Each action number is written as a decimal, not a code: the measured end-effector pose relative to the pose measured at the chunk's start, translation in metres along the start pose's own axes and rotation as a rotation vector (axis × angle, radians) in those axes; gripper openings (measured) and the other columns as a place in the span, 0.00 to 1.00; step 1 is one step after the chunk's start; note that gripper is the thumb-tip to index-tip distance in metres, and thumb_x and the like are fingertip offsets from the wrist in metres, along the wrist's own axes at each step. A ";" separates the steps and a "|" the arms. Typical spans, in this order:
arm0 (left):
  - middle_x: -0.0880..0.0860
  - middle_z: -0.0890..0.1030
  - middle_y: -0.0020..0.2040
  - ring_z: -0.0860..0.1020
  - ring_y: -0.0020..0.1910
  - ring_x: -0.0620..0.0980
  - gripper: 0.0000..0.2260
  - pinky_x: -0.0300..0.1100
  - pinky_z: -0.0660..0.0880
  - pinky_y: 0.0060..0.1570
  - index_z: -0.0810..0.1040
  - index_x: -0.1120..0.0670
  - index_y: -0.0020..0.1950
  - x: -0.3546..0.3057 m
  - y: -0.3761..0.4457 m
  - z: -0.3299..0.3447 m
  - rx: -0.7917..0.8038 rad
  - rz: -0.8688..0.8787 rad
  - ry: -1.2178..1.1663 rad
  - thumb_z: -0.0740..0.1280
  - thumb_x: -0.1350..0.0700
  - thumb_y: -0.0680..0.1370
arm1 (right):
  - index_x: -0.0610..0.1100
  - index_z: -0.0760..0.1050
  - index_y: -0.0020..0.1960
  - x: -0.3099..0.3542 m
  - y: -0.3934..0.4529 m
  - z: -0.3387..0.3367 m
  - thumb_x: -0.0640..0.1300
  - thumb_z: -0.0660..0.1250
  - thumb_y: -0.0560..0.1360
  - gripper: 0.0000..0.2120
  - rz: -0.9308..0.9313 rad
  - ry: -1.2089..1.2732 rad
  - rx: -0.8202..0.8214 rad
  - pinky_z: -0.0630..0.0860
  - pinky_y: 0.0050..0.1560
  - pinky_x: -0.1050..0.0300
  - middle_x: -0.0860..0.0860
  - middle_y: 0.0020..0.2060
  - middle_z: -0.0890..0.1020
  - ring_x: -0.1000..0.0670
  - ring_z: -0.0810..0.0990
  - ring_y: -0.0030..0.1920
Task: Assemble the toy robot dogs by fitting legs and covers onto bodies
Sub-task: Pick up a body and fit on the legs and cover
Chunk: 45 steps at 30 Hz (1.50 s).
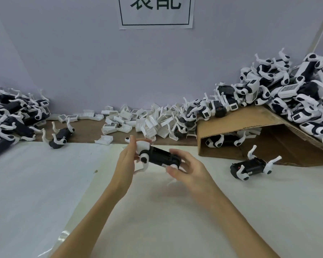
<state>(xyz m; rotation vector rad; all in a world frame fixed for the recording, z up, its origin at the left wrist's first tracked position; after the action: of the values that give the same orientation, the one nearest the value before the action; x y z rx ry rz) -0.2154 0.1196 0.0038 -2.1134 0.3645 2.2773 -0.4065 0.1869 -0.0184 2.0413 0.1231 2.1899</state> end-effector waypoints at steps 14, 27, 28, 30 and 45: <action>0.62 0.79 0.34 0.80 0.34 0.60 0.37 0.43 0.80 0.38 0.76 0.61 0.28 0.002 0.005 -0.025 -0.208 0.020 -0.477 0.57 0.35 0.85 | 0.59 0.73 0.71 -0.001 -0.017 0.060 0.55 0.82 0.68 0.34 -0.498 -0.782 -0.063 0.74 0.64 0.53 0.61 0.61 0.71 0.55 0.75 0.61; 0.54 0.85 0.40 0.82 0.44 0.54 0.25 0.46 0.75 0.45 0.83 0.55 0.41 0.021 0.017 -0.028 -0.217 -0.042 0.097 0.62 0.39 0.86 | 0.61 0.74 0.69 -0.007 0.008 0.040 0.59 0.76 0.75 0.25 -0.101 -0.426 -0.036 0.81 0.54 0.57 0.58 0.54 0.83 0.57 0.82 0.55; 0.56 0.85 0.39 0.82 0.42 0.55 0.26 0.47 0.75 0.45 0.82 0.56 0.36 0.021 0.018 -0.031 -0.258 -0.059 0.045 0.62 0.41 0.87 | 0.60 0.74 0.69 -0.008 0.008 0.043 0.62 0.73 0.76 0.23 -0.102 -0.409 -0.019 0.81 0.54 0.55 0.57 0.52 0.84 0.55 0.83 0.53; 0.59 0.84 0.37 0.81 0.39 0.54 0.28 0.45 0.76 0.42 0.81 0.56 0.31 0.018 0.021 -0.040 -0.317 -0.034 -0.079 0.60 0.46 0.88 | 0.59 0.76 0.68 -0.008 0.016 0.048 0.64 0.63 0.80 0.20 -0.086 -0.339 0.007 0.82 0.52 0.51 0.52 0.52 0.85 0.49 0.84 0.53; 0.58 0.83 0.39 0.79 0.41 0.55 0.27 0.50 0.74 0.50 0.80 0.52 0.27 0.022 0.023 -0.061 -0.455 -0.040 -0.155 0.61 0.52 0.87 | 0.45 0.78 0.62 -0.009 0.088 0.034 0.33 0.65 0.81 0.13 -0.295 -1.558 0.160 0.65 0.71 0.51 0.47 0.84 0.57 0.46 0.58 0.81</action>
<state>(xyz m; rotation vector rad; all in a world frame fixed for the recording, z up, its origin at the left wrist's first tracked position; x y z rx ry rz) -0.1609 0.0827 -0.0179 -2.0611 -0.2214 2.6780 -0.3764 0.0969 -0.0110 2.8646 0.3499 0.0633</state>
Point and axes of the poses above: each hand's wrist, its own y-axis towards the middle knuckle, its own z-axis out of the palm, x = y × z, the point moved 3 cm from there along y, towards the middle knuckle
